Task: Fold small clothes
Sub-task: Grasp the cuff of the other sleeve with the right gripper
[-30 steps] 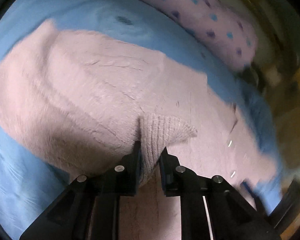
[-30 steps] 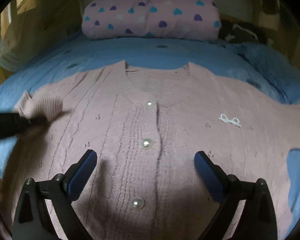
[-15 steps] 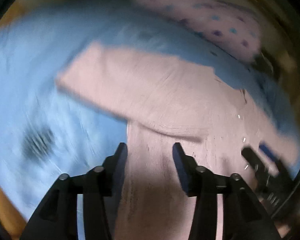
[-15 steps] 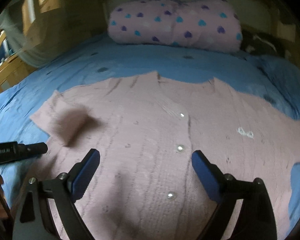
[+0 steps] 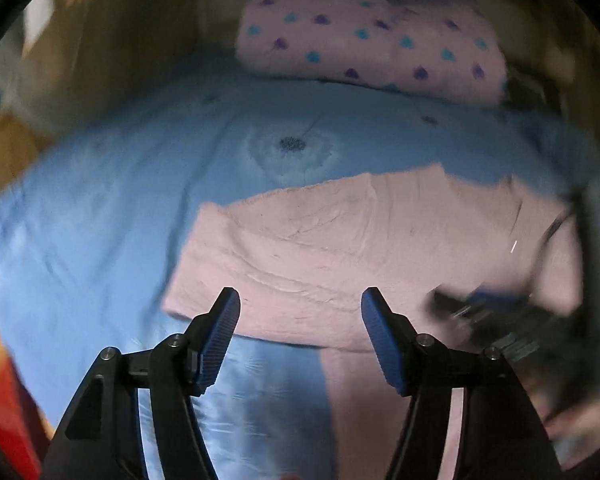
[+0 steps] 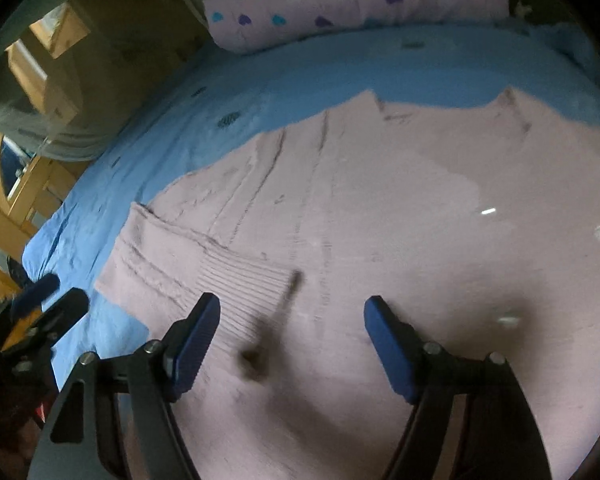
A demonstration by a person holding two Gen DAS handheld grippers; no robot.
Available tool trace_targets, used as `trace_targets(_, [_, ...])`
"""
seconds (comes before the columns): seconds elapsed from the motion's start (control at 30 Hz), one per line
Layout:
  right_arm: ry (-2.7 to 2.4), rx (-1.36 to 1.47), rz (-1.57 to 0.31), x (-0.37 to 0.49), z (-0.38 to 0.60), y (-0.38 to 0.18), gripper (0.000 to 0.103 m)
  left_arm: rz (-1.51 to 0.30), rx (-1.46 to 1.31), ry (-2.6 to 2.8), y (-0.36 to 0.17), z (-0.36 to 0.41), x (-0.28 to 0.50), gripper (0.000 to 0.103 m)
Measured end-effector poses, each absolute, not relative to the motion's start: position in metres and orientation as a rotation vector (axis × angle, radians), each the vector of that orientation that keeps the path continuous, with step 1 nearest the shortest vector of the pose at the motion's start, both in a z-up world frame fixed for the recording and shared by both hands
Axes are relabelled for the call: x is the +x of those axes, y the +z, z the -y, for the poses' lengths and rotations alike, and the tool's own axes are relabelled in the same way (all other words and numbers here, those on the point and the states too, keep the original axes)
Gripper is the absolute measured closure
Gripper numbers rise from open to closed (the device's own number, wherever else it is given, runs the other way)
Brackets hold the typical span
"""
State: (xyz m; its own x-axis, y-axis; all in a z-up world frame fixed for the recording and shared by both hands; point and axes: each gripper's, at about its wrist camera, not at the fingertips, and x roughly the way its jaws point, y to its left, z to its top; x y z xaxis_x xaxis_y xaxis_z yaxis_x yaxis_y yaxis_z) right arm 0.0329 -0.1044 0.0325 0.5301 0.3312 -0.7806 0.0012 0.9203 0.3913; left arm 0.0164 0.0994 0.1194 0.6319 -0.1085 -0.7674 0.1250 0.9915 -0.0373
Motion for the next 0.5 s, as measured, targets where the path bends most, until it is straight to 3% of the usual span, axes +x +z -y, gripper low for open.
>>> trace_targets(0.1, [0.164, 0.308, -1.017, 0.039, 0.077, 0.024, 0.046, -0.923, -0.12, -0.113, 0.116, -0.113, 0.02, 0.058])
trace_targets(0.17, [0.206, 0.347, -1.024, 0.041, 0.072, 0.02, 0.093, -0.963, -0.186, -0.085, 0.109, -0.117, 0.023, 0.058])
trace_targets(0.33, [0.287, 0.399, -1.018, 0.041, 0.088, 0.028, 0.095, -1.046, -0.325, -0.119, 0.095, -0.12, 0.023, 0.058])
trace_targets(0.5, [0.285, 0.328, -0.938, 0.037, 0.109, 0.064, 0.096, -1.006, -0.313, -0.029, 0.093, -0.119, 0.022, 0.058])
